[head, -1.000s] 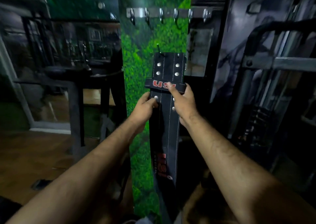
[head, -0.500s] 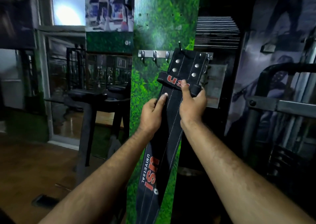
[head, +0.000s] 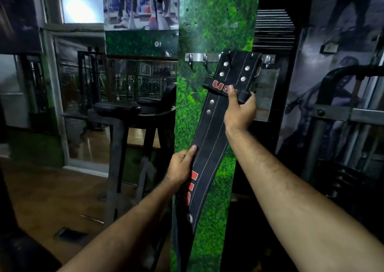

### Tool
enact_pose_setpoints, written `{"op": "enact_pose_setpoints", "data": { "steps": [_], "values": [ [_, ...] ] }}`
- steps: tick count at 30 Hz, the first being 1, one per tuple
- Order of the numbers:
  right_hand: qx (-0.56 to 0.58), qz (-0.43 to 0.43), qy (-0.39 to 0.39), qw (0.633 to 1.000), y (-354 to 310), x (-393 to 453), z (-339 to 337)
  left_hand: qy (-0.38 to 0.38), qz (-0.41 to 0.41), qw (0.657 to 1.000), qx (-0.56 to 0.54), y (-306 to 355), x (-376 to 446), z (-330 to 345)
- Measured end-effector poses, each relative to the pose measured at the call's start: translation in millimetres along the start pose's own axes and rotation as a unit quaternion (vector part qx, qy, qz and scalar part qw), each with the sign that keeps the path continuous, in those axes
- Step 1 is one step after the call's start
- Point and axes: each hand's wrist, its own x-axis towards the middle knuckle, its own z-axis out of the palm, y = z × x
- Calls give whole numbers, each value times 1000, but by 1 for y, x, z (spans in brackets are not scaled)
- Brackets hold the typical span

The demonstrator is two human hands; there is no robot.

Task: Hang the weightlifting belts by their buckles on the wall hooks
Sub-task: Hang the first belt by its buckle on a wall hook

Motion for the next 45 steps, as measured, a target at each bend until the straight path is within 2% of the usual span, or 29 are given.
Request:
{"op": "enact_pose_setpoints", "data": {
  "steps": [4, 7, 13, 15, 17, 20, 23, 25, 28, 31, 34, 40, 45],
  "values": [
    [1, -15, 11, 1000, -6, -2, 11, -35, -48, 998, 25, -28, -15, -37],
    [12, 15, 11, 1000, -6, -5, 19, -25, -69, 995, 70, -7, 3, -52],
    [42, 76, -15, 996, -1, -16, 32, -35, 23, 999, 4, 96, 73, -39],
    [47, 89, -20, 995, -6, -16, 34, -27, 45, 998, -25, 108, 76, -30],
    [41, 91, -10, 995, -13, -13, 35, -26, 70, 997, -29, 100, 67, -22],
    [11, 32, 15, 999, -11, -15, 32, 26, 115, 992, 45, 66, 50, -15],
    [-46, -49, 13, 998, -1, -22, 30, 55, 105, 990, 81, 32, 30, -13],
    [-81, -72, 13, 994, 2, -20, 30, 54, 86, 992, 80, 10, 11, -14],
    [-88, -65, 23, 994, 9, -17, 28, 26, 60, 993, 99, -17, 2, -23],
    [-60, -27, 21, 998, 16, -15, 26, -7, 36, 993, 109, -16, 8, -37],
    [-44, -2, -6, 999, 12, -7, 27, -65, 31, 994, 78, 9, 25, -41],
    [-93, 50, -78, 991, 12, -11, 39, -63, 33, 995, -69, 108, 70, -17],
    [-112, -7, -84, 990, 7, -19, 40, -27, 76, 992, -95, 111, 71, -9]
  ]
}}
